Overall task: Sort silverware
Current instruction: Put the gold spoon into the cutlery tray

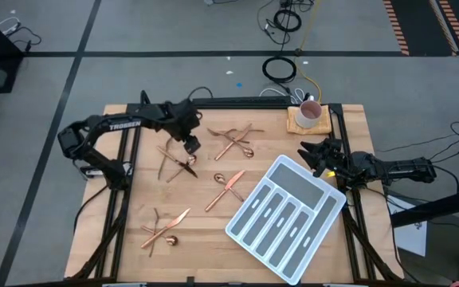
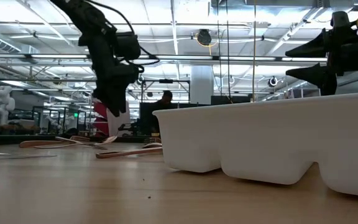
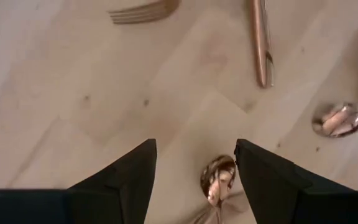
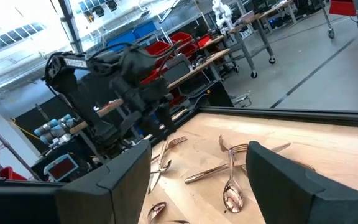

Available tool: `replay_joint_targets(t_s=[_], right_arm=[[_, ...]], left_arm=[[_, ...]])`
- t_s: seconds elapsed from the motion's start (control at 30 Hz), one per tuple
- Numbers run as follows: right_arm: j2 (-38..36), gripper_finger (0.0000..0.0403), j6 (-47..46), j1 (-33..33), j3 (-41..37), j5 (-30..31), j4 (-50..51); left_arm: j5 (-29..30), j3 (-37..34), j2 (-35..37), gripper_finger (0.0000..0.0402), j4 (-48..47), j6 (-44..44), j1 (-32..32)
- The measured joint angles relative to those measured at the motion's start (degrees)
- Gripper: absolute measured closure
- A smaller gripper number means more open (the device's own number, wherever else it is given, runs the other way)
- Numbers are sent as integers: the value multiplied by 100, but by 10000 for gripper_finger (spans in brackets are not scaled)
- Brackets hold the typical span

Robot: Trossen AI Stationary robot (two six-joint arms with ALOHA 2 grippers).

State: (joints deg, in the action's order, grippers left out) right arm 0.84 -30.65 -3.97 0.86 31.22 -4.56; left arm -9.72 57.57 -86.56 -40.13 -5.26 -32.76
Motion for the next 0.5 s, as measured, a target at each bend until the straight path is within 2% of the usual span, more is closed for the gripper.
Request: replay_joint_targets(t_s=[0.2, 0.5], right_arm=[[0, 156, 2, 0, 0, 0, 2], [0, 156, -13, 0, 0, 2, 7]], left_arm=[[-1018, -443, 0, 175, 430, 442, -329], [-1066, -1159, -2, 175, 764, 1188, -449]])
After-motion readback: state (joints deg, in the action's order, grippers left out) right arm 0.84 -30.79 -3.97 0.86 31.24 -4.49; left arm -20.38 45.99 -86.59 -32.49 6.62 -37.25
